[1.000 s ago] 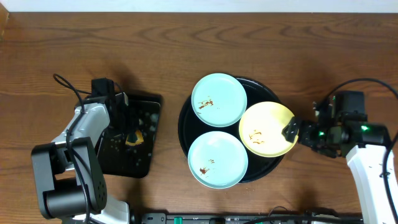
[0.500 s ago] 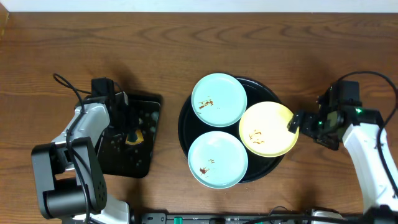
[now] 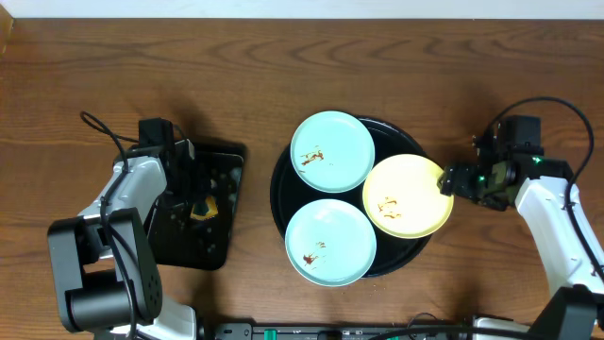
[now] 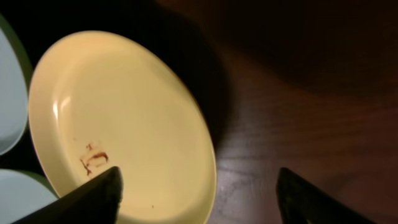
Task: Clean dirty plates on tray and stack at the side
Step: 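Reach the right gripper to the yellow plate's right rim and grasp, then tilt the yellow plate up with the right gripper, pulling the tray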
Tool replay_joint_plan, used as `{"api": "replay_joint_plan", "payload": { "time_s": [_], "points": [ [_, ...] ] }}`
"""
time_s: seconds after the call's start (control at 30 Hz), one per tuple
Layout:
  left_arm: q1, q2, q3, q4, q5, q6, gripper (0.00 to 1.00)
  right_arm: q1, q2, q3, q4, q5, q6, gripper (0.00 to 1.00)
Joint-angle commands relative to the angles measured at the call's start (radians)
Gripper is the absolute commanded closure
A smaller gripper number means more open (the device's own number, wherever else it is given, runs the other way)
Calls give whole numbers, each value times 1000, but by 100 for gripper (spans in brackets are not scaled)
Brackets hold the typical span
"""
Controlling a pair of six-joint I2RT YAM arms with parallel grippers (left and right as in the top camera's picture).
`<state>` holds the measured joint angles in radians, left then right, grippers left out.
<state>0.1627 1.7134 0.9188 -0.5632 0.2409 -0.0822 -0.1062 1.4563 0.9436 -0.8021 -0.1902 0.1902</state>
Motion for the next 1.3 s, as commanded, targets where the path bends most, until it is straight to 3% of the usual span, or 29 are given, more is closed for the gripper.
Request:
{"api": "replay_joint_plan", "payload": {
  "time_s": [0.0, 0.03, 0.07, 0.13, 0.3, 0.7, 1.27],
  "points": [
    [3, 16, 10, 5, 9, -9, 92, -10, 27, 0, 26, -39, -28, 16],
    [3, 16, 10, 4, 9, -9, 92, -10, 35, -3, 36, -49, -27, 23],
    [3, 16, 10, 4, 9, -9, 92, -10, 43, -6, 47, -58, -27, 21],
    [3, 16, 10, 4, 9, -9, 92, -10, 62, -10, 63, -78, -28, 7],
    [3, 16, 10, 4, 8, -9, 92, -10, 103, -11, 74, -103, -31, 1],
    [3, 16, 10, 1, 8, -9, 92, -10, 115, -11, 74, -125, 40, 19],
    [3, 16, 10, 1, 8, -5, 91, -11, 115, -40, 94, -139, 87, 19]
  ]
}}
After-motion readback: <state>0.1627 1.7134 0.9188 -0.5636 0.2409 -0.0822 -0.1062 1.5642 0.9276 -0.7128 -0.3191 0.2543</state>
